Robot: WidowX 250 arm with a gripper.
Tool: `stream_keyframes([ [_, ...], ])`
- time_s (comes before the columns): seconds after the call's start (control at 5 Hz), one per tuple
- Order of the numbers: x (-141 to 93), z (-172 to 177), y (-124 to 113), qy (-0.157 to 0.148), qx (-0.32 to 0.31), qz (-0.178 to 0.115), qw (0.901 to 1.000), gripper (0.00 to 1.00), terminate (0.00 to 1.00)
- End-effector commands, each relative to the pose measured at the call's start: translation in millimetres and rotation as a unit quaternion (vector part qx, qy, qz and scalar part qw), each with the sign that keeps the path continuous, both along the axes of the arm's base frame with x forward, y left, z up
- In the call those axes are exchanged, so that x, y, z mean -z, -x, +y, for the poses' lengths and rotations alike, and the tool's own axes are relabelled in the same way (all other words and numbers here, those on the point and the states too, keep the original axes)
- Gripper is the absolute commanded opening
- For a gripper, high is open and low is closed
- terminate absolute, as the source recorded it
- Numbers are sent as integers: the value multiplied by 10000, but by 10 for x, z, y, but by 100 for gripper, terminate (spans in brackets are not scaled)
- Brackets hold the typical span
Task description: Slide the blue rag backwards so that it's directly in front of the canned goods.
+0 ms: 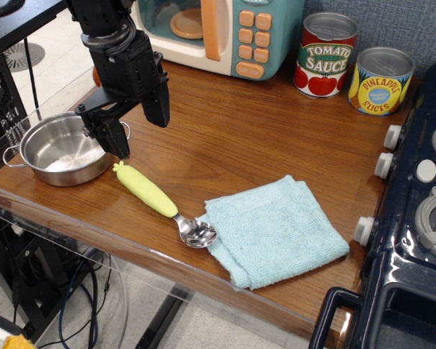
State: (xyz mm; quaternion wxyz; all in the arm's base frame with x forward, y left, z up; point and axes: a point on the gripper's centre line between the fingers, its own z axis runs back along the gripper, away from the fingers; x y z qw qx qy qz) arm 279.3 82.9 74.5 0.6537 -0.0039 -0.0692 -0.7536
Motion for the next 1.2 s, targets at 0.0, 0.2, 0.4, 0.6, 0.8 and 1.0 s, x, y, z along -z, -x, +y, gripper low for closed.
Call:
stream_keyframes([
  [0.0, 0, 0, 0, 0, 0, 0, 10000, 100, 0],
  [0.2, -80, -213, 36, -55, 362, -128, 9992, 100, 0],
  [0.4, -128, -514, 116, -38, 928, -140, 9956, 100, 0],
  [0.6, -137, -776, 172, 27, 1415, -91, 9899, 100, 0],
  [0.8, -85, -1105, 246, 221, 2049, -149, 9784, 100, 0],
  [1.0, 25, -1257, 316, 260, 2461, -197, 9687, 100, 0],
])
